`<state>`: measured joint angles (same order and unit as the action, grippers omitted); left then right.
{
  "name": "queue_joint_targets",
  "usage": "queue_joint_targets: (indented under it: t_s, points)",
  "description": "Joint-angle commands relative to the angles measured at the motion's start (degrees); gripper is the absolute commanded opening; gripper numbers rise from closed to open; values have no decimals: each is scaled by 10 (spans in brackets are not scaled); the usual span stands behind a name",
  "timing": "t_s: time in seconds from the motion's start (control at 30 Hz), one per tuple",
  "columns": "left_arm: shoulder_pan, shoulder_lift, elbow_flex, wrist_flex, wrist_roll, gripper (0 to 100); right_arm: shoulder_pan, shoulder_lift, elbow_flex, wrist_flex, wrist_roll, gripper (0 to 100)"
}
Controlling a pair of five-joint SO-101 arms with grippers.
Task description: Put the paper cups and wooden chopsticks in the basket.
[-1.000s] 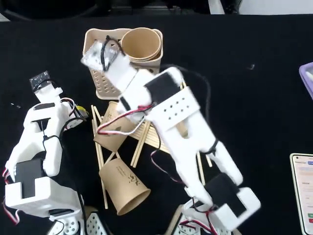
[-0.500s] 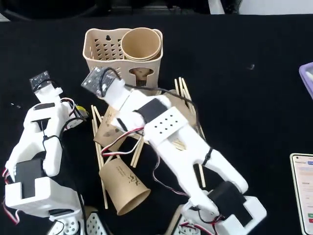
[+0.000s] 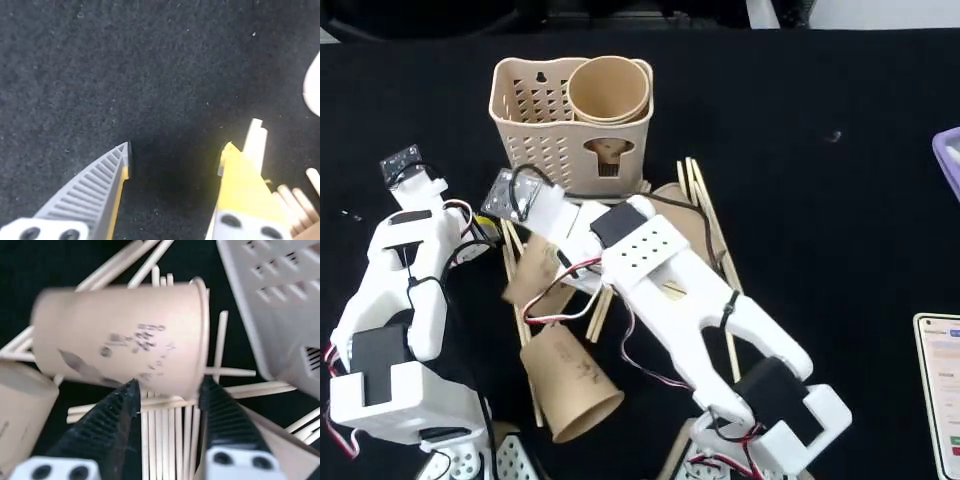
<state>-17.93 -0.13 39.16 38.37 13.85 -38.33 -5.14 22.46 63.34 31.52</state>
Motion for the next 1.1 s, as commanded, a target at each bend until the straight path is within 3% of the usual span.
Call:
queue_joint_targets:
  t_s: [0.0, 0.2, 0.3, 0.43, 0.53, 0.63, 0.8, 0.97, 1.07]
  points:
    - [3, -17, -4, -12, 7, 292, -11, -40, -25, 43, 4, 37]
    - [3, -17, -4, -12, 7, 292, -63, -170, -21, 160, 2, 11]
    - [3, -17, -4, -12, 7, 292, -83, -239, -18, 171, -28, 11]
    - [3, -17, -2, -12, 7, 292, -82, -275, 50, 84, -90, 31]
    - [3, -17, -2, -12, 7, 292, -82, -275, 138, -41, -156, 155]
    - [2, -17, -3, -12, 8, 292, -83, -276, 206, -149, -176, 275]
    - [0, -17, -4, -12, 9, 292, -84, -276, 234, -215, -207, 260]
    - [-90, -18, -14, -11, 72, 292, -82, -276, 231, -252, -244, 257]
    - [-87, -4, -27, -11, 76, 292, -82, -276, 250, -303, -268, 255]
